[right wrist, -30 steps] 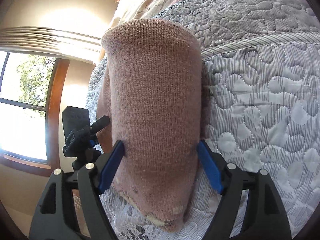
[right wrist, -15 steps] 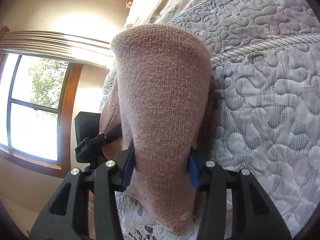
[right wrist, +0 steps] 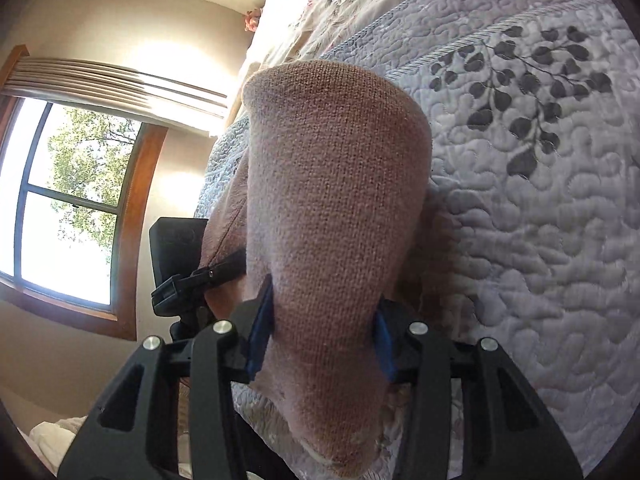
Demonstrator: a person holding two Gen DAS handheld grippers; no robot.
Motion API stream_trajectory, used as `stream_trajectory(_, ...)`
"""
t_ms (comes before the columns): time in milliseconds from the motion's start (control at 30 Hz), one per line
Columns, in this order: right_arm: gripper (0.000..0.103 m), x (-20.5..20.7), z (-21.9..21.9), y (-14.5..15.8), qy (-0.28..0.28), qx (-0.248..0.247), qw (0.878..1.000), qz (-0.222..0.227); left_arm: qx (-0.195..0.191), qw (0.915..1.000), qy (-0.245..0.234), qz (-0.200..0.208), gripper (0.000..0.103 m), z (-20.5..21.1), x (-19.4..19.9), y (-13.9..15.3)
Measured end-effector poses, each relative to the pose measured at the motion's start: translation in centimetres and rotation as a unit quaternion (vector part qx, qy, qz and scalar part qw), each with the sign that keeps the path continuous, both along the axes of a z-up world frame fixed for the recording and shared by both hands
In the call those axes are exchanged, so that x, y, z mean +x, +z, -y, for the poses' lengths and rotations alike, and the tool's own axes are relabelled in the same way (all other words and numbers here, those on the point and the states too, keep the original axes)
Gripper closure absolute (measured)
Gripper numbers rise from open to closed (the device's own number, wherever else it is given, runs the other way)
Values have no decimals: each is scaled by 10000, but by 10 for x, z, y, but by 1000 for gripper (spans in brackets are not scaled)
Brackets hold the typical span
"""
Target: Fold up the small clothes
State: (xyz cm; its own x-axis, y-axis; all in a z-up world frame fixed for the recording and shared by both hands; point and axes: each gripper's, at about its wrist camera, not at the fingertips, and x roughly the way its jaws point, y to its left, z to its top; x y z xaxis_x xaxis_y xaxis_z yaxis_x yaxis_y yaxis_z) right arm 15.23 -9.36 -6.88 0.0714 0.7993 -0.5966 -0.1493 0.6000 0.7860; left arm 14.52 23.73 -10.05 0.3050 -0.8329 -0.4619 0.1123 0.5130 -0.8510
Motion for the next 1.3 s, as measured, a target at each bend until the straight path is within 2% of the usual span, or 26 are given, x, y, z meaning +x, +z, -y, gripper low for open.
stream_trajectory(133, 57, -20, 20, -31, -118, -423, 9988, -212, 329, 9994, -33, -106, 49, 24, -22, -27)
stream_trajectory(167, 55, -22, 21, -40, -184, -326, 9990, -258, 418, 9991, -9, -100, 48, 24, -24, -35)
stream_trajectory(233, 52, -27, 21, -51, -326, -114, 9990, -293, 338, 9991, 73, -247, 46, 17, -29, -51)
stream_trajectory(300, 43, -32, 14, -49, -381, -194, 9989, -212, 390, 9988, 118, -282, 45, 14, -32, -54)
stream_trajectory(367, 38, -35, 7, -43, -342, -403, 9985, -120, 747, 9968, 81, -277, 42, 16, -33, -44)
stream_trajectory(500, 35, -48, -2, -27, -304, -774, 9965, 13, 1516, 9882, 143, -187, 41, 13, -44, -11)
stream_trajectory(633, 32, -83, 13, -28, -279, -920, 9954, -18, 2152, 9753, 409, 290, 41, 7, -84, 24)
stream_trajectory(767, 32, -108, 14, -46, -314, -923, 9950, -231, 2504, 9641, 515, 726, 41, 20, -125, 46)
stream_trajectory(833, 40, -114, 10, -55, -333, -891, 9948, -366, 2676, 9591, 461, 798, 41, 27, -136, 43)
stream_trajectory(867, 48, -110, 3, -59, -349, -878, 9946, -430, 2742, 9576, 410, 782, 41, 35, -139, 41)
stream_trajectory(900, 60, -108, -2, -62, -347, -843, 9947, -482, 2863, 9545, 379, 745, 41, 39, -141, 37)
stream_trajectory(1000, 77, -102, -13, -59, -356, -830, 9945, -522, 3191, 9450, 465, 542, 41, 46, -143, 24)
stream_trajectory(1067, 80, -105, -12, -54, -313, -977, 9938, -424, 3301, 9416, 539, 392, 40, 42, -144, 15)
stream_trajectory(1200, 80, -112, -16, -59, -309, -1239, 9905, -503, 3190, 9458, 553, 241, 39, 32, -146, 2)
stream_trajectory(1300, 79, -109, -21, -60, -401, -1243, 9899, -549, 3099, 9489, 582, 150, 38, 27, -148, -3)
